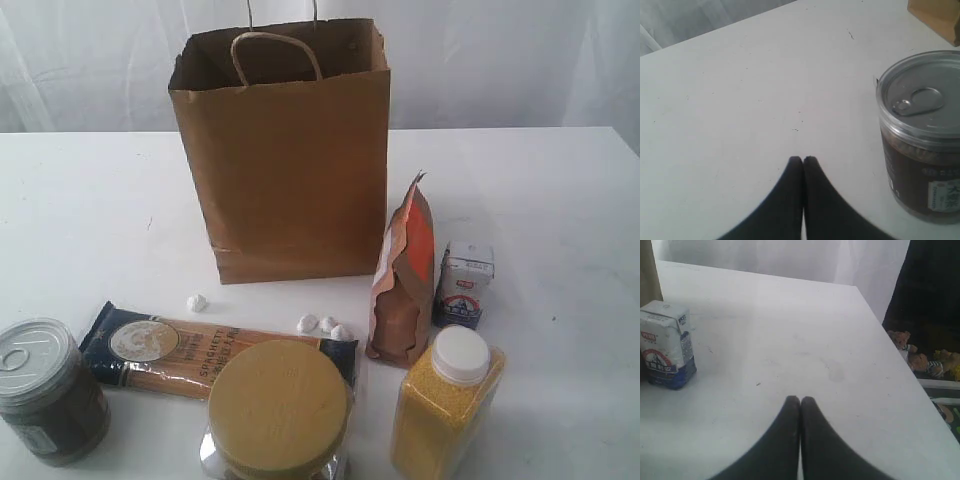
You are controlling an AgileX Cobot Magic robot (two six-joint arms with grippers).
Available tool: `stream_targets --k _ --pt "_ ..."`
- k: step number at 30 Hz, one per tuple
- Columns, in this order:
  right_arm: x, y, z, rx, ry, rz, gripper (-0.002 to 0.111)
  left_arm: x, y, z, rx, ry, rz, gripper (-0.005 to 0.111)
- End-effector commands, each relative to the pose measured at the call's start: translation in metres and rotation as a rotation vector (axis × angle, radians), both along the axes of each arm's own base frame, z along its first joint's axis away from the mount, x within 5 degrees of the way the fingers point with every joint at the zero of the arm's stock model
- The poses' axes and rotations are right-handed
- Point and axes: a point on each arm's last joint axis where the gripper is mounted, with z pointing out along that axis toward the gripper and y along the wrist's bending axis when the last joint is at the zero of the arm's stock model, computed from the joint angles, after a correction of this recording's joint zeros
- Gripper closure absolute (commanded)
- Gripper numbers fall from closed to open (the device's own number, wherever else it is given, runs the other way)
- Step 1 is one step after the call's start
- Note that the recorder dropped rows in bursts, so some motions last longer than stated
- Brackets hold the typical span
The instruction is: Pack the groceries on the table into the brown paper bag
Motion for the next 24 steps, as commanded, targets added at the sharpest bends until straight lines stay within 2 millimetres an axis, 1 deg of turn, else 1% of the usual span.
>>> stream_targets --k 1,5,6,7,9,10,11,14,15,17,21,24 --pt "0.000 0.000 -0.002 0.002 -0.002 -0.005 0.108 0.000 0.000 0.000 -0.011 -0.003 0.003 0.107" --pt "0.000 0.000 -0.002 0.002 -0.002 -0.005 0.108 0.000 0.000 0.000 -0.011 -0.003 0.003 0.107" --pt "0.000 -0.001 -0.002 -0.022 0.000 -0.003 0.108 0.000 0.000 0.000 -0.011 -0.003 0.003 0.107" --pt "0.000 -0.001 -0.002 -0.081 0.006 0.004 0.108 0.000 0.000 0.000 -0.011 -0.003 0.003 0.107" --pt "0.001 -0.001 0.002 -0.100 -0.036 0.006 0.108 0.000 0.000 0.000 -0.011 -0.003 0.003 0.107" --pt "0.001 -0.001 0.006 -0.055 -0.085 0.004 0.108 0.000 0.000 0.000 -0.011 -0.003 0.003 0.107" --pt "0.002 0.000 0.012 0.028 -0.155 -0.002 0.108 0.000 0.000 0.000 -0.011 -0.003 0.003 0.107" --pt "0.002 -0.001 0.031 0.529 -0.399 -0.053 0.108 0.000 0.000 0.000 -0.011 -0.003 0.003 0.107" --pt "0.002 -0.003 0.035 0.630 -0.456 -0.064 0.108 0.000 0.000 0.000 -0.011 -0.003 0.003 0.107" --pt "-0.001 -0.007 0.043 0.723 -0.569 -0.077 0.108 0.000 0.000 0.000 -0.011 -0.003 0.003 0.107" --pt "-0.005 -0.012 0.054 0.791 -0.720 -0.080 0.108 0.000 0.000 0.000 -0.011 -0.003 0.003 0.107" --pt "-0.008 -0.014 0.059 0.975 -0.791 -0.060 0.108 0.000 0.000 0.000 -0.011 -0.003 0.003 0.107"
